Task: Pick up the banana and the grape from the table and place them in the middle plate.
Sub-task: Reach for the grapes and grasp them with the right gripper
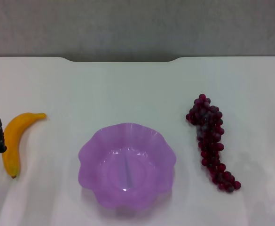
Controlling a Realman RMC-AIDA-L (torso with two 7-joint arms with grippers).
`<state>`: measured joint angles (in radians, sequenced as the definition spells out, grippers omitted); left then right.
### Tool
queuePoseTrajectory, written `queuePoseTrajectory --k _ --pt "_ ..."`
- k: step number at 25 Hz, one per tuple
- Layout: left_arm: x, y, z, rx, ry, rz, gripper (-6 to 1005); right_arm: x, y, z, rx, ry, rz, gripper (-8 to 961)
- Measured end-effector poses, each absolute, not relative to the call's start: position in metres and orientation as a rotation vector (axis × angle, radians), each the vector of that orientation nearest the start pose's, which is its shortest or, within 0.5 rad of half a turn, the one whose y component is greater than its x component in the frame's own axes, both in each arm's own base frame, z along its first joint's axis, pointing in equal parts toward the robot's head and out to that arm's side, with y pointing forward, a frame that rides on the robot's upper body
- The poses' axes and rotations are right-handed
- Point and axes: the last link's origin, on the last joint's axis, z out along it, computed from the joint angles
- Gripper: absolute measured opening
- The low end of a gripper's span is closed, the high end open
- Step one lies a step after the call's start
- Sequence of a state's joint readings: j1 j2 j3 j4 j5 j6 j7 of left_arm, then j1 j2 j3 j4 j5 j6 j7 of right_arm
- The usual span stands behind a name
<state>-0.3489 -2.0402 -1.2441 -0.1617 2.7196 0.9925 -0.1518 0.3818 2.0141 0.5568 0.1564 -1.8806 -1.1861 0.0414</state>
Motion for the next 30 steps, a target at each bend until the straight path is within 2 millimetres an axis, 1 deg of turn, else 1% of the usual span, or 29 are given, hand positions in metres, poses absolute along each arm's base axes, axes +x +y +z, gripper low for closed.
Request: queuePoseTrajectory --k 3,6,10,16,19,21,24,27,30 --pt "-0.383 0.309 0.001 -1.613 -0.628 -0.455 143 0.370 0.311 0.019 -1.484 0.524 0.542 29" --pt "-0.385 0.304 0.001 -1.605 -0.635 -0.459 146 0.368 0.305 0.017 -1.473 0.531 0.576 28" --pt "-0.386 0.301 0.000 -1.603 -0.645 -0.458 99 0.362 0.297 0.019 -1.458 0.492 0.627 25" --pt "-0.384 0.306 0.001 -1.608 -0.636 -0.460 28 0.360 0.300 0.020 -1.469 0.475 0.627 22" --pt "-0.383 0.307 0.002 -1.600 -0.639 -0.463 15 0.359 0.302 0.020 -1.472 0.472 0.628 12" --pt "-0.383 0.308 0.002 -1.596 -0.639 -0.465 56 0.358 0.302 0.020 -1.468 0.473 0.634 6" --pt "-0.383 0.309 0.004 -1.578 -0.648 -0.474 117 0.357 0.303 0.021 -1.465 0.473 0.646 28" --pt "-0.386 0.310 0.008 -1.538 -0.672 -0.476 234 0.354 0.308 0.020 -1.471 0.478 0.659 50" --pt "-0.388 0.311 0.009 -1.516 -0.692 -0.475 352 0.354 0.312 0.018 -1.474 0.535 0.693 180"
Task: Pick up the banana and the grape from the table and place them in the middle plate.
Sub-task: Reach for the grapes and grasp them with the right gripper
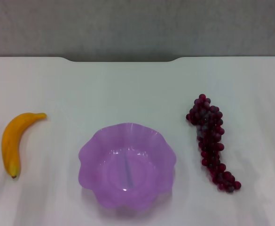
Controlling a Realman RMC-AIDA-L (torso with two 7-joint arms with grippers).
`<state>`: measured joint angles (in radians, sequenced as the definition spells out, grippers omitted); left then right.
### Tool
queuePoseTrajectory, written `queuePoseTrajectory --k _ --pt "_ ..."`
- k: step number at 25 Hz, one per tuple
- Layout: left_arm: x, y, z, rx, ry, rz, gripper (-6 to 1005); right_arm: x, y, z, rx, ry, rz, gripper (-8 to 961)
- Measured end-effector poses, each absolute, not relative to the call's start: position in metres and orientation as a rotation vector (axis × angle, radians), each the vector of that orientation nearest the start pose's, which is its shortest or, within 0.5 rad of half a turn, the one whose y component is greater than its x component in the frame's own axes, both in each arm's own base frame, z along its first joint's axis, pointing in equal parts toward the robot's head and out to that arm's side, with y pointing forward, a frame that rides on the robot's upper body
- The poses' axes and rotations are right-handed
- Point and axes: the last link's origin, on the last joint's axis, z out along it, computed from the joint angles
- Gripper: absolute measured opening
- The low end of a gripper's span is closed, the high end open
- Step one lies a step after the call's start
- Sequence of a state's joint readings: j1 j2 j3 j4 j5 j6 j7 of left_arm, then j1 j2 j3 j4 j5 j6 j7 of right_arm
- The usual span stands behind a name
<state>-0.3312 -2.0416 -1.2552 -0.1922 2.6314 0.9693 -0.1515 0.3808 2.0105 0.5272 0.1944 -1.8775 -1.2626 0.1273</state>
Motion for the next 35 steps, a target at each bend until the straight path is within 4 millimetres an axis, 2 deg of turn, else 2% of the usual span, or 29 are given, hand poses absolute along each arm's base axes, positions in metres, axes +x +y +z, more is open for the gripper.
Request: queuePoseTrajectory --k 2,5,11,16,19,21,27,35 --pt "-0.388 0.311 0.009 -1.516 -0.693 -0.477 448 0.355 0.313 0.020 -1.457 0.573 0.724 266" --pt "-0.388 0.312 0.009 -1.509 -0.699 -0.483 593 0.358 0.314 0.022 -1.424 0.631 0.766 479" --pt "-0.389 0.307 0.011 -1.486 -0.743 -0.538 718 0.369 0.312 0.022 -1.420 0.769 0.814 615" --pt "-0.390 0.306 0.010 -1.490 -0.748 -0.543 823 0.374 0.319 0.015 -1.544 0.875 0.802 729" --pt "-0.389 0.305 0.008 -1.504 -0.747 -0.542 891 0.373 0.328 0.011 -1.650 0.906 0.764 838" --pt "-0.388 0.305 0.006 -1.517 -0.746 -0.542 891 0.372 0.332 0.010 -1.696 0.921 0.750 910" --pt "-0.386 0.306 0.004 -1.534 -0.741 -0.543 890 0.364 0.351 0.012 -1.843 0.974 0.699 905" --pt "-0.385 0.307 0.003 -1.540 -0.732 -0.541 890 0.356 0.378 0.033 -1.985 1.032 0.550 892"
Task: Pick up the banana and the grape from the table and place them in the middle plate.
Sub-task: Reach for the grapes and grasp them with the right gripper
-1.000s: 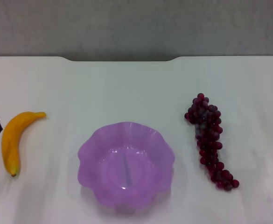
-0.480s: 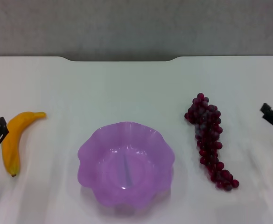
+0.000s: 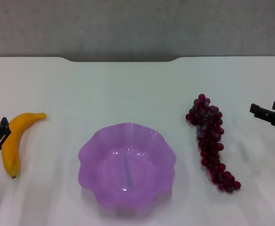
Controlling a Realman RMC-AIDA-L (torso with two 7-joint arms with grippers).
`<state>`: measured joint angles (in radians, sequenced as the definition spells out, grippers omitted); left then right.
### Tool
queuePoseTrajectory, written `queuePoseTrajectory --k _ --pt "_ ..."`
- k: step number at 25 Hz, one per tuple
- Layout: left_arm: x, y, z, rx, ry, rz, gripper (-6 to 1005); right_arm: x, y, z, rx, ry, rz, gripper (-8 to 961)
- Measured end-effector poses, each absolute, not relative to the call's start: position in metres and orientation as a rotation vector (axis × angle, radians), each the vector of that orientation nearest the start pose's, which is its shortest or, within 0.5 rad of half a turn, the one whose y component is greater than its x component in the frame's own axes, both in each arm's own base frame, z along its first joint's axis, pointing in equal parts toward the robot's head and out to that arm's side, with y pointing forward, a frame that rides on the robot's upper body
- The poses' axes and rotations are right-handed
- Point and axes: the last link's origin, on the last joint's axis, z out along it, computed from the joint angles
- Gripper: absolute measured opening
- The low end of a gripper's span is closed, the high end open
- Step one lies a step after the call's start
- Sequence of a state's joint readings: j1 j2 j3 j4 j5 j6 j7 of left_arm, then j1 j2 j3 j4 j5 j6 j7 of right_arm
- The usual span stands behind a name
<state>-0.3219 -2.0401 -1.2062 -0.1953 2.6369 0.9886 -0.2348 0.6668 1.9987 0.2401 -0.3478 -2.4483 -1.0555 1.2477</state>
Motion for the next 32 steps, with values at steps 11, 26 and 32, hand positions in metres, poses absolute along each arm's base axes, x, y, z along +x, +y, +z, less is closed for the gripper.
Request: queuePoseTrajectory --k 11,26,32 --pt "-0.379 0.310 0.002 -1.555 -0.719 -0.557 891 0.317 0.419 0.038 -2.231 0.917 0.215 873" --pt "-0.372 0.311 -0.001 -1.575 -0.697 -0.587 890 0.299 0.421 -0.020 -2.420 0.830 -0.096 848" --pt "-0.372 0.311 -0.001 -1.573 -0.699 -0.591 890 0.303 0.407 -0.039 -2.472 0.852 -0.147 838"
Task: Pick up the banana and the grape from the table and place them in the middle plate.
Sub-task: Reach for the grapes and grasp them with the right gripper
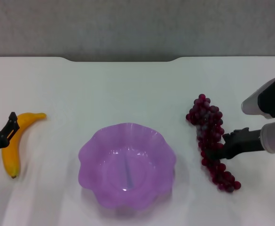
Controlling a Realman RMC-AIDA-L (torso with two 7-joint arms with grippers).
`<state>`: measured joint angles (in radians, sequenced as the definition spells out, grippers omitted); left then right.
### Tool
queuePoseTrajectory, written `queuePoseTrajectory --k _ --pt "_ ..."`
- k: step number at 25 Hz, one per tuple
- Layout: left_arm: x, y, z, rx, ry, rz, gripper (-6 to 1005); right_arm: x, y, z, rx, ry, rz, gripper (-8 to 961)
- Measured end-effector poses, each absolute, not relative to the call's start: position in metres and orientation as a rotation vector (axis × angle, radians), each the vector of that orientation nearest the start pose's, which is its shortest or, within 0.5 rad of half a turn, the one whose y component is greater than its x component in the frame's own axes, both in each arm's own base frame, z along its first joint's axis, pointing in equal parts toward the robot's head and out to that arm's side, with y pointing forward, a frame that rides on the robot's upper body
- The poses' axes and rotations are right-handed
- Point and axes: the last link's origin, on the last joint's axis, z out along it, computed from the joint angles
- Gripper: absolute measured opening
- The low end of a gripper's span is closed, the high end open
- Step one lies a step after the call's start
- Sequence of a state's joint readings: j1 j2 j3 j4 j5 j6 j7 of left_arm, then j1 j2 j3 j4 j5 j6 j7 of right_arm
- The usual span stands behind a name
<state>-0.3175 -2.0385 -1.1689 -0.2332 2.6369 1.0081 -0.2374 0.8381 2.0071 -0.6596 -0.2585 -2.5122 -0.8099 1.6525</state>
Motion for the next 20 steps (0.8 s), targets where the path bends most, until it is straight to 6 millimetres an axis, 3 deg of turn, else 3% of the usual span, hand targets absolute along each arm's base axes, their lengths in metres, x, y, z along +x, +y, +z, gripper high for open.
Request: queuePoseTrajectory --k 20 --pt "-0.370 0.311 -0.001 -1.573 -0.697 -0.599 890 0.315 0.391 -0.057 -2.485 0.883 -0.197 805"
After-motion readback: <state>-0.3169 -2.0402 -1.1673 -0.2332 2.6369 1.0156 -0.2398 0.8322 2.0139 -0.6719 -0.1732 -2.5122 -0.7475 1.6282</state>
